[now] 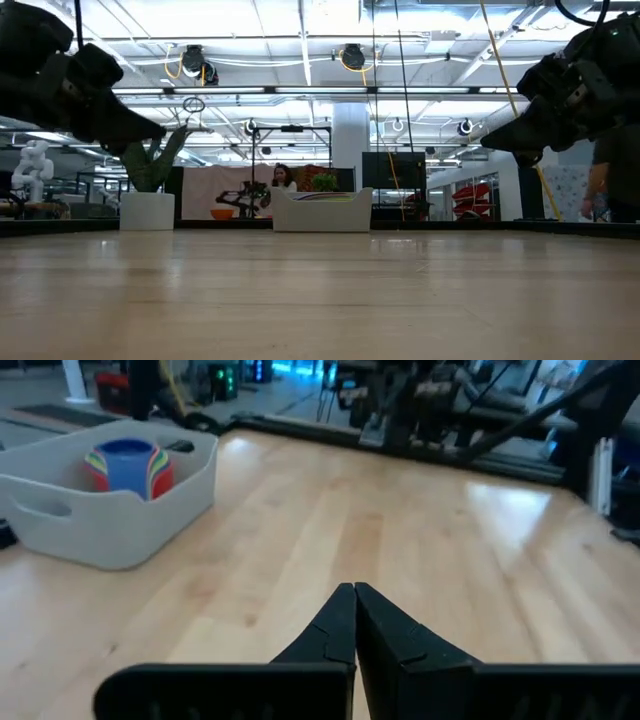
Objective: Nest measuring cups in basket
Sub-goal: Return to Home Position
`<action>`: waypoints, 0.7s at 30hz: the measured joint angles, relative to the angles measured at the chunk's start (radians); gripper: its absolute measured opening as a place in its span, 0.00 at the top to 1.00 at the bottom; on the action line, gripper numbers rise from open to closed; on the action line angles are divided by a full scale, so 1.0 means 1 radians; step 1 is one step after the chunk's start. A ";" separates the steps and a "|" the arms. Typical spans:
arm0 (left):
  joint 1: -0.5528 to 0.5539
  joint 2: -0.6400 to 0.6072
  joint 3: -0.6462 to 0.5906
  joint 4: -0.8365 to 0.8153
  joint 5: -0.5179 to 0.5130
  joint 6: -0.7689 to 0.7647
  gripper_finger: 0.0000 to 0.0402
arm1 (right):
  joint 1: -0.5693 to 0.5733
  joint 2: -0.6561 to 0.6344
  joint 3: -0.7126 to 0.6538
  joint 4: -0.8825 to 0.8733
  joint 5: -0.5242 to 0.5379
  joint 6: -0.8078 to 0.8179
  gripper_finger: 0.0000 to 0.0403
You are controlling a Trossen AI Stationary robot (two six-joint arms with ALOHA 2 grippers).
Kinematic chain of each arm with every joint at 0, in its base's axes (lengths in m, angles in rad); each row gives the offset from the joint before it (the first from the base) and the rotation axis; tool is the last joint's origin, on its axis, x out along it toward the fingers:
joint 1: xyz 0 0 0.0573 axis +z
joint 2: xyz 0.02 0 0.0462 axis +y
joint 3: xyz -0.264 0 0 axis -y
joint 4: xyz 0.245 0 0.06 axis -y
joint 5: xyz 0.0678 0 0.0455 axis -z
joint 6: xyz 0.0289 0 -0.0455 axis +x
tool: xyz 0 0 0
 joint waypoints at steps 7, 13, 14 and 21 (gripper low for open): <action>-0.023 -0.034 0.002 -0.008 -0.008 0.002 0.99 | 0.000 0.000 0.000 0.047 -0.075 -0.016 1.00; -0.022 0.024 0.002 -0.011 -0.011 -0.007 0.99 | 0.000 0.000 0.000 0.057 -0.081 -0.044 1.00; -0.021 0.039 0.002 -0.011 -0.011 -0.010 0.99 | 0.000 -0.002 -0.001 0.067 -0.078 -0.046 1.00; -0.022 0.138 0.002 -0.011 -0.015 -0.095 0.97 | 0.000 -0.006 -0.024 0.215 0.024 -0.038 1.00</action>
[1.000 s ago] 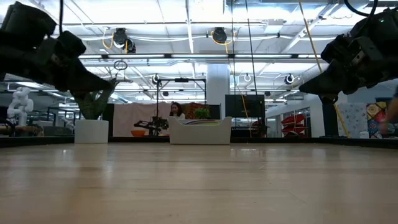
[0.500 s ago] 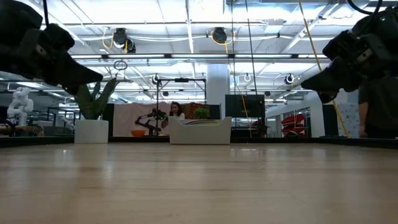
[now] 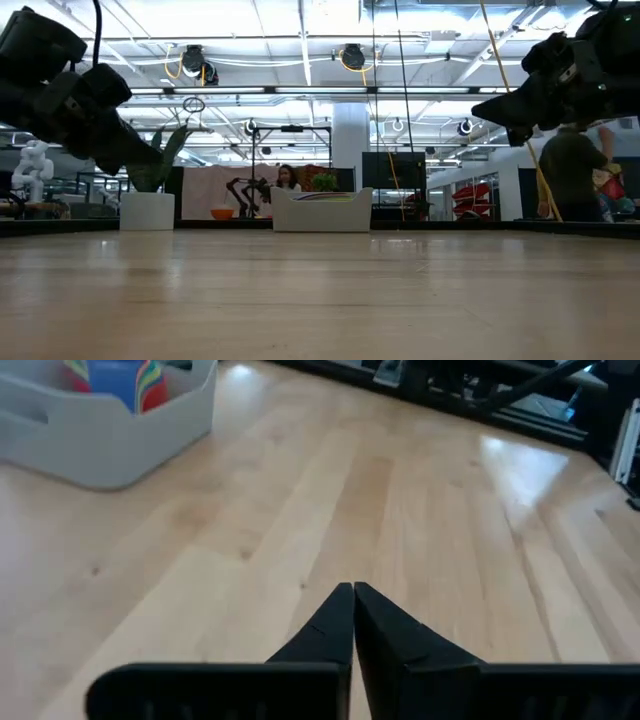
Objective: Nest measuring cups in basket
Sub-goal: Return to Home Position
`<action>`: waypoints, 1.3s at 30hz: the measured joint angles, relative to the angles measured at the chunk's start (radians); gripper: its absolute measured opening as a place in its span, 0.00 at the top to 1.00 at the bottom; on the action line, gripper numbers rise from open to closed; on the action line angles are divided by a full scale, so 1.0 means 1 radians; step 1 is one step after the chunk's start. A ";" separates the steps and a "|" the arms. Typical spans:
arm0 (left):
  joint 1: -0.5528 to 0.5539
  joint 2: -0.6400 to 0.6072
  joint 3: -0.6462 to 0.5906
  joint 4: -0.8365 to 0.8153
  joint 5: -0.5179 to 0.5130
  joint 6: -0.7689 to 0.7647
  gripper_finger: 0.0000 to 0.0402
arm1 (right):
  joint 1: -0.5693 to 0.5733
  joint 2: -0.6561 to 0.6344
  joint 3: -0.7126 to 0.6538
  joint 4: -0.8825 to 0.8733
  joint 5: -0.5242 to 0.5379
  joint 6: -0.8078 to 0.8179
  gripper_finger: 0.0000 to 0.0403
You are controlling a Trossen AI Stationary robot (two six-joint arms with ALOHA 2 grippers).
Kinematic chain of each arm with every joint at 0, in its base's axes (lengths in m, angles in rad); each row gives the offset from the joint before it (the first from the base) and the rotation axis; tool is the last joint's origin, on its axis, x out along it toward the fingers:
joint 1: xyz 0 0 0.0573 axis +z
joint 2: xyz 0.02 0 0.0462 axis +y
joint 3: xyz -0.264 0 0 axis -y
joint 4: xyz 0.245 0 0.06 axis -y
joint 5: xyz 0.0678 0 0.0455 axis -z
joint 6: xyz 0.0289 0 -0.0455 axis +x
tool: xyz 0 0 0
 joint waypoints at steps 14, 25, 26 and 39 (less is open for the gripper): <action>0.000 0.015 -0.003 0.050 -0.123 0.021 0.99 | 0.016 0.005 0.000 0.140 0.120 0.029 1.00; 0.001 0.015 -0.003 0.057 -0.127 0.055 0.94 | 0.138 0.119 0.000 0.280 0.244 -0.008 1.00; 0.001 0.015 -0.003 0.053 -0.127 0.054 0.94 | 0.141 0.133 0.000 0.280 0.242 -0.007 1.00; 0.001 0.015 -0.003 0.053 -0.125 0.087 0.94 | 0.146 0.166 0.000 0.306 0.242 0.056 1.00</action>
